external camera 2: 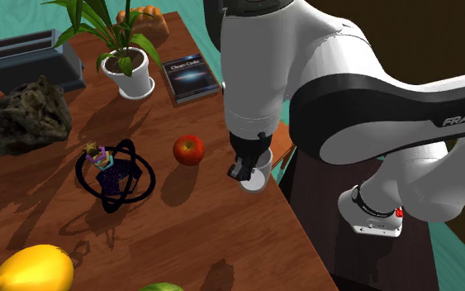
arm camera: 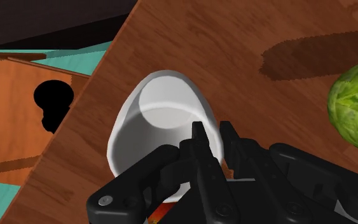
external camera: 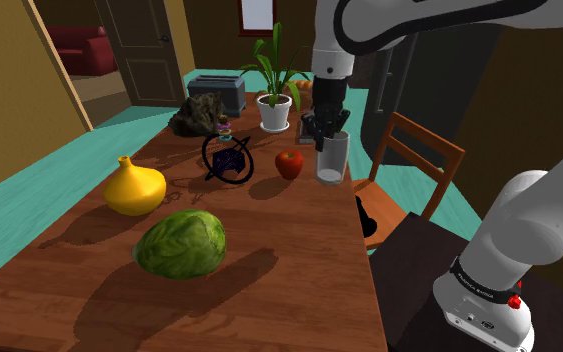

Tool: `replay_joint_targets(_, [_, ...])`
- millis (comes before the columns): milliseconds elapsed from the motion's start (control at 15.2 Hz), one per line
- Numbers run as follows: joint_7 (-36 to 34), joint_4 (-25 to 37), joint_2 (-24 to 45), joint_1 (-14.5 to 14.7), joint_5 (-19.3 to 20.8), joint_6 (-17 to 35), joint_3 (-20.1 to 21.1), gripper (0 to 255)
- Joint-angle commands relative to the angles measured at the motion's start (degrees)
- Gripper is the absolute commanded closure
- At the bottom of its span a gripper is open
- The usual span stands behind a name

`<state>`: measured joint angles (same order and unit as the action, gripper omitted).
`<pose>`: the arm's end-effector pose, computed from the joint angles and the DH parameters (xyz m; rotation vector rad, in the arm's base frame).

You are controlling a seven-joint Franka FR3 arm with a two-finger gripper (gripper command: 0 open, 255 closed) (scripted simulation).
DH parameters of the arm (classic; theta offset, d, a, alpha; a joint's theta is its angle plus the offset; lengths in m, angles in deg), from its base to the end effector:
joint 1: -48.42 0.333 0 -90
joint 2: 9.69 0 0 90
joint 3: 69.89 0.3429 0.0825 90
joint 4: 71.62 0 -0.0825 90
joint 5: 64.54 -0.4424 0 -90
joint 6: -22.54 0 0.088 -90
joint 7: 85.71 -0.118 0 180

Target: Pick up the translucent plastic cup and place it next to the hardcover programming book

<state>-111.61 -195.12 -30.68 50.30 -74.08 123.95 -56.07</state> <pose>0.4669 0.1590 0.5421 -3.0575 0.3531 0.0807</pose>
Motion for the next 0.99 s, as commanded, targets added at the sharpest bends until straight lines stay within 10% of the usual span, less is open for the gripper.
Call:
replay_joint_targets(0, [-0.2, 1.7, 0.1, 0.0, 0.1, -1.7, -0.1, 255])
replay_joint_targets(924, [6.6, 11.5, 4.9, -3.4, 3.0, -7.5, -5.3, 255])
